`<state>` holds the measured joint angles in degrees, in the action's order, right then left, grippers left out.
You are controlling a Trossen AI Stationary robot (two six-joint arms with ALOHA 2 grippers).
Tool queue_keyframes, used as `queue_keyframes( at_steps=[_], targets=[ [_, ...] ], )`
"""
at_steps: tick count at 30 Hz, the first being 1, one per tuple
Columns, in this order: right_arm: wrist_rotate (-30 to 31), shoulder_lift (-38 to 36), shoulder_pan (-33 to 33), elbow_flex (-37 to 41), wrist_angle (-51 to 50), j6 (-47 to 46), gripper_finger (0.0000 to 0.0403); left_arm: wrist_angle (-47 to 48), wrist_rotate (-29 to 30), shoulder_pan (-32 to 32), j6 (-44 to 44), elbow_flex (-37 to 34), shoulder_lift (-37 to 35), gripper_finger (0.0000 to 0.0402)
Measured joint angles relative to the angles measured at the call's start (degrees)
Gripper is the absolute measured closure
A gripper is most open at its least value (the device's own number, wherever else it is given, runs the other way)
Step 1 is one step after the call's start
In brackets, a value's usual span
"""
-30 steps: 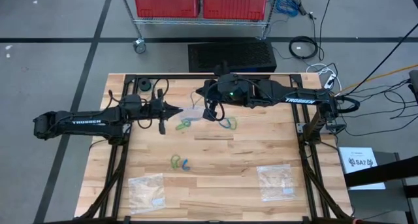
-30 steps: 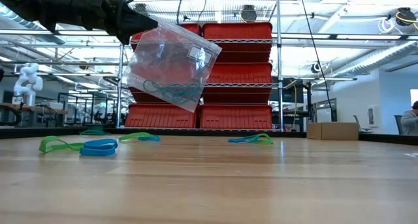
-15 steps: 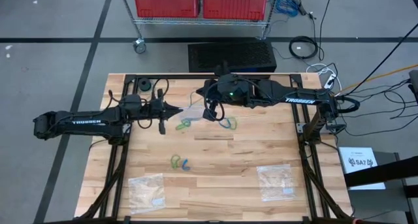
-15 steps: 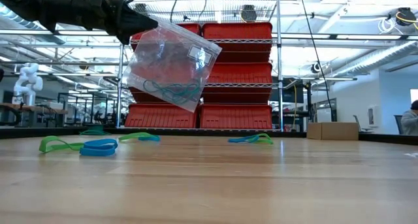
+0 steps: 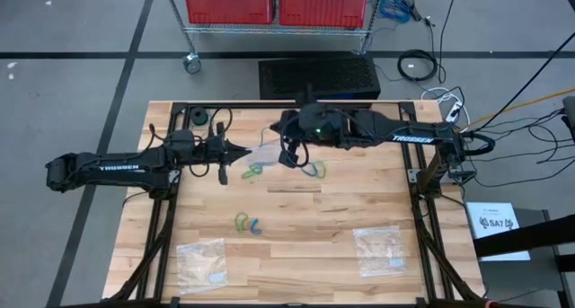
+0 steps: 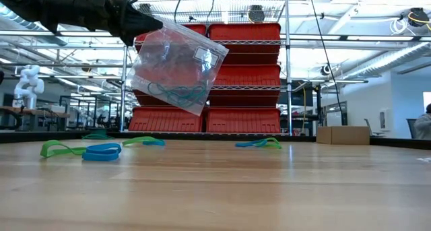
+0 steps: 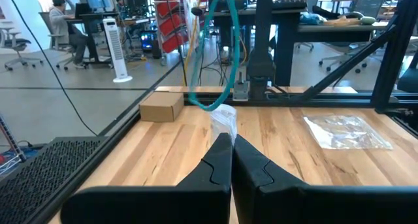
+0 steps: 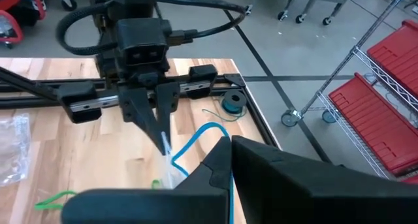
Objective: Sort rubber bands
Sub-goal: Put the long blue rubber band into the top zip bag
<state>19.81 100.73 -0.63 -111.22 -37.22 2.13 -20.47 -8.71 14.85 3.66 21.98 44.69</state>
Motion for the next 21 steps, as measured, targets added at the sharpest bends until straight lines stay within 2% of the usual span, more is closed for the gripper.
queue_keyframes(
  at_steps=[21],
  targets=[
    [-0.13, 0.02, 0.78, 0.0, -0.77, -1.55, 0.0403, 0.02, 0.0, 0.0, -0.11, 0.02, 0.0, 0.0401]
  ],
)
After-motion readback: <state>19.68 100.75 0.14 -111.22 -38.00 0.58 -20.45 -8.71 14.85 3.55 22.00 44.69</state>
